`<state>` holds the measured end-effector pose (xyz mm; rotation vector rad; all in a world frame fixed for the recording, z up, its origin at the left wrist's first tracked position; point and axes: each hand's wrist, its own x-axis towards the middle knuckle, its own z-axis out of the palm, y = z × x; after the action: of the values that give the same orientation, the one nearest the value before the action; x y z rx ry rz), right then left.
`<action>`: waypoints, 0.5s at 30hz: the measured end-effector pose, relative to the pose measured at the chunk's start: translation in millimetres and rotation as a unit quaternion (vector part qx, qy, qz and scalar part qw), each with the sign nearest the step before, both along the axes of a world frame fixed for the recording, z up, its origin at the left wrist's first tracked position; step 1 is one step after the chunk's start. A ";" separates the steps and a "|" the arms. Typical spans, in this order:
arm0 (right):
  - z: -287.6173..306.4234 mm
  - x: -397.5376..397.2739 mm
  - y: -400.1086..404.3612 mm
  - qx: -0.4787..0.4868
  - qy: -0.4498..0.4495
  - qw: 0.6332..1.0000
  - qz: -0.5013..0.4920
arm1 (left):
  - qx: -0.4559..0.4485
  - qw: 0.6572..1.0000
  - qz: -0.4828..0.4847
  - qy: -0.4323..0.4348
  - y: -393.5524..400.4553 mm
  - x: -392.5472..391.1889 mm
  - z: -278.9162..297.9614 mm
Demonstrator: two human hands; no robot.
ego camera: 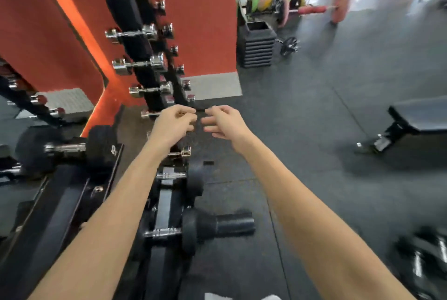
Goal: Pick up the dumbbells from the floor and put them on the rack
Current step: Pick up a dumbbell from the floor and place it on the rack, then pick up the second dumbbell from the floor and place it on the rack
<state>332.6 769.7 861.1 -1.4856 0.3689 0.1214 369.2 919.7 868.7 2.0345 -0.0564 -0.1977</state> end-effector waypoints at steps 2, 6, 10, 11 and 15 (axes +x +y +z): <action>3.8 -40.4 -53.4 -0.004 -0.013 0.999 -0.035 | 0.004 0.999 -0.044 -0.003 -56.4 -29.9 2.9; 0.4 -138.0 -169.3 -0.012 -0.024 0.994 -0.105 | 0.008 0.992 -0.127 0.007 -181.9 -107.7 0.8; -7.0 -251.4 -281.7 -0.023 -0.029 0.982 -0.186 | 0.002 0.981 -0.192 0.030 -305.0 -197.7 -9.3; -10.3 -281.1 -307.3 -0.028 -0.026 0.977 -0.210 | 0.001 0.976 -0.215 0.038 -334.0 -222.3 -12.0; -22.0 -392.4 -397.4 -0.023 -0.007 0.951 -0.307 | 0.003 0.949 -0.310 0.060 -446.5 -310.4 -23.1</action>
<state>-59.8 372.3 839.1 -1.3537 0.8091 -0.3957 58.8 473.2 845.5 1.9508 -0.6224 -0.7126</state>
